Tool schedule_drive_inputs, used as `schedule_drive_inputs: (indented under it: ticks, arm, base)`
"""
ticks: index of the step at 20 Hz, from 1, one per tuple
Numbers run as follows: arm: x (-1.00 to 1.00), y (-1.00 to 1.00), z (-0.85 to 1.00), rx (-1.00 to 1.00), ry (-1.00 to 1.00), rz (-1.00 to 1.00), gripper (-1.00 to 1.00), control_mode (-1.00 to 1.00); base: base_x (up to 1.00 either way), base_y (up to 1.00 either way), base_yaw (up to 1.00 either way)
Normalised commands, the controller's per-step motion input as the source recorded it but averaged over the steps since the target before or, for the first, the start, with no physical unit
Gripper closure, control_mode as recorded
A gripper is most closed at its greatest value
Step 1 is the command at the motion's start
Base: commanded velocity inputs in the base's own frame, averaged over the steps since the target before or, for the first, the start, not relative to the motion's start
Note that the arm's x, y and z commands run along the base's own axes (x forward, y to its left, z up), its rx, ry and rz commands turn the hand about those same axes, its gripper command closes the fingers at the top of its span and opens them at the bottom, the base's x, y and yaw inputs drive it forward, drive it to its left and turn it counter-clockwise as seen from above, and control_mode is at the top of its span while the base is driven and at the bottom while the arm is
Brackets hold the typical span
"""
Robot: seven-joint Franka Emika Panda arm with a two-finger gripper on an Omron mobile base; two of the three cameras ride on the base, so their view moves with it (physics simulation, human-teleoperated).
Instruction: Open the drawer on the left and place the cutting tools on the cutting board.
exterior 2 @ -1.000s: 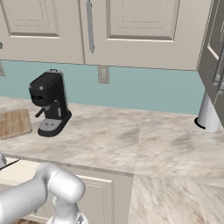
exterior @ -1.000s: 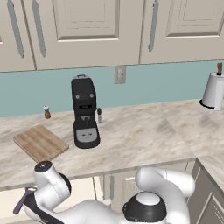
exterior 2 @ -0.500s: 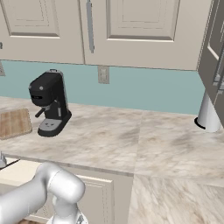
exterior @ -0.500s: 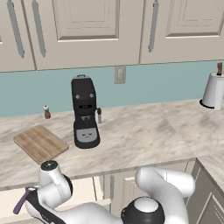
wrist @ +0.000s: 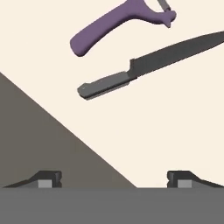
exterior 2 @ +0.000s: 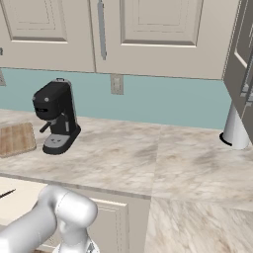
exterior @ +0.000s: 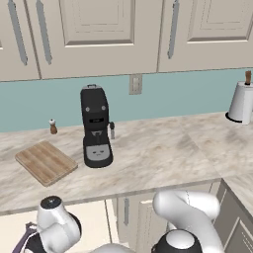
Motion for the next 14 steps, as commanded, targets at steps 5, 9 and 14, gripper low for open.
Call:
schedule_drive_inputs:
  ticks: [5, 9, 14]
  arm:
    - [-0.99, 0.22, 0.0, 0.02, 0.07, 0.0, -1.0, -1.0]
    - [-0.79, 0.11, 0.0, 0.01, 0.09, -0.03, -1.0, -1.0]
    - [-0.12, -0.02, 0.0, 0.02, 0.1, -0.13, -1.0, -1.0]
  base:
    - [0.0, 0.0, 0.0]
    - [0.0, 0.0, 0.0]
    - [0.0, 0.0, 0.0]
